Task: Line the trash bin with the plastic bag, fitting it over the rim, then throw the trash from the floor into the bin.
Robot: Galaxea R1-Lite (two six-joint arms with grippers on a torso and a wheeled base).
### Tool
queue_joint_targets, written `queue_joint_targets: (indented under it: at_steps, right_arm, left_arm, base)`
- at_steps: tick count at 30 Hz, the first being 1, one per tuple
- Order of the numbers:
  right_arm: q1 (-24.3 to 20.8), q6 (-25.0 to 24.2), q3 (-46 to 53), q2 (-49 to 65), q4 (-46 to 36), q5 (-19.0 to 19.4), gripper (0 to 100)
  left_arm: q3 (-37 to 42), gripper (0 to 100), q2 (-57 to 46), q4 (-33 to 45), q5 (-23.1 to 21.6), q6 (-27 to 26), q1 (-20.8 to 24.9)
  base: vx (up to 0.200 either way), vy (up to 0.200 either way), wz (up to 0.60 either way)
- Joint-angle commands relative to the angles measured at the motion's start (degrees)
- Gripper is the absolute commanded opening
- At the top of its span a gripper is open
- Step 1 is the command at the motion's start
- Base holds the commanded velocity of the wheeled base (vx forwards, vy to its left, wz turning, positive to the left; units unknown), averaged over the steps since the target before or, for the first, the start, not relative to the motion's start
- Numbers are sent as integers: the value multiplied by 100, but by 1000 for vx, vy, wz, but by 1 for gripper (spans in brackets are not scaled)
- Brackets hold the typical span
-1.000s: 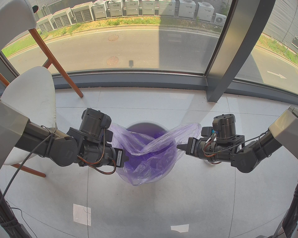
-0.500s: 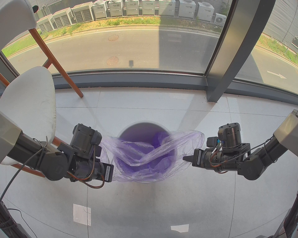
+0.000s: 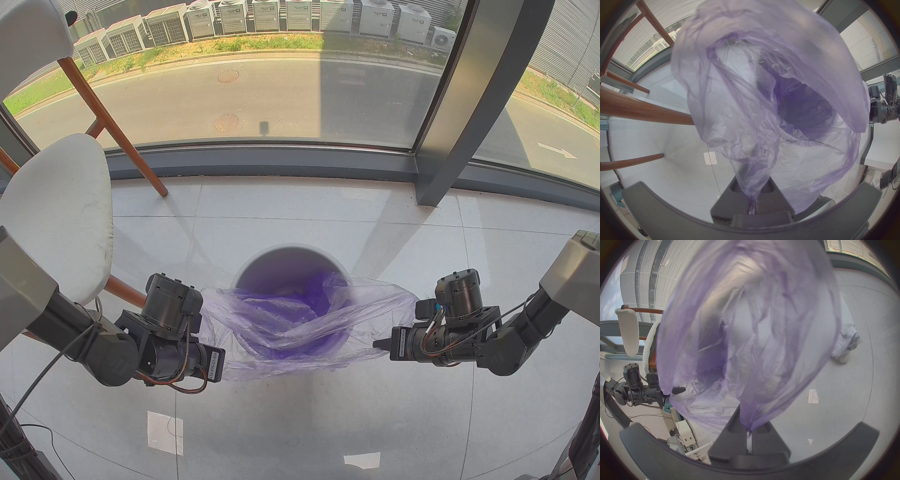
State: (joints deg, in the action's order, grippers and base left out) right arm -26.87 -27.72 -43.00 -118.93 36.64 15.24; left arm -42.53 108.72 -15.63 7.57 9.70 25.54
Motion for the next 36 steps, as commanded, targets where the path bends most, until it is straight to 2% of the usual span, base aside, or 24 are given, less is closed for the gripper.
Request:
queue_joint_targets:
  at_steps: [1,5,10,12,16,24,31,36]
  right_arm:
    - [85,48,11,-157,1,-3,0]
    - [164,179,-7,-288,168,-38,0]
    - [191,250,11,-789,1108,-452,0]
    - [191,232,46,-842,1354,-487,0]
    - [173,250,98,-816,1424,-487,0]
    - [103,241,696,-376,1433,-434,0]
    - [-196,302,933,-447,1442,-478,0]
    - [-55,540,898,-649,1442,-496,0]
  left_arm:
    - [-1,0,229,-90,8,-65,-40]
    - [-45,0,431,-292,8,-109,-172]
    - [-132,0,756,-696,16,-179,-190]
    - [-132,0,756,-705,16,-179,-172]
    - [-106,0,712,-705,16,-162,-146]
    - [500,0,71,-722,8,-162,-67]
    - [773,0,247,-1091,60,-179,-67]
    - [782,0,422,-1109,192,-188,-67]
  base:
    - [0,0,0]
    - [0,0,0]
    - [0,0,0]
    - [0,0,0]
    - [0,0,0]
    - [0,0,0]
    - [0,0,0]
    - [0,0,0]
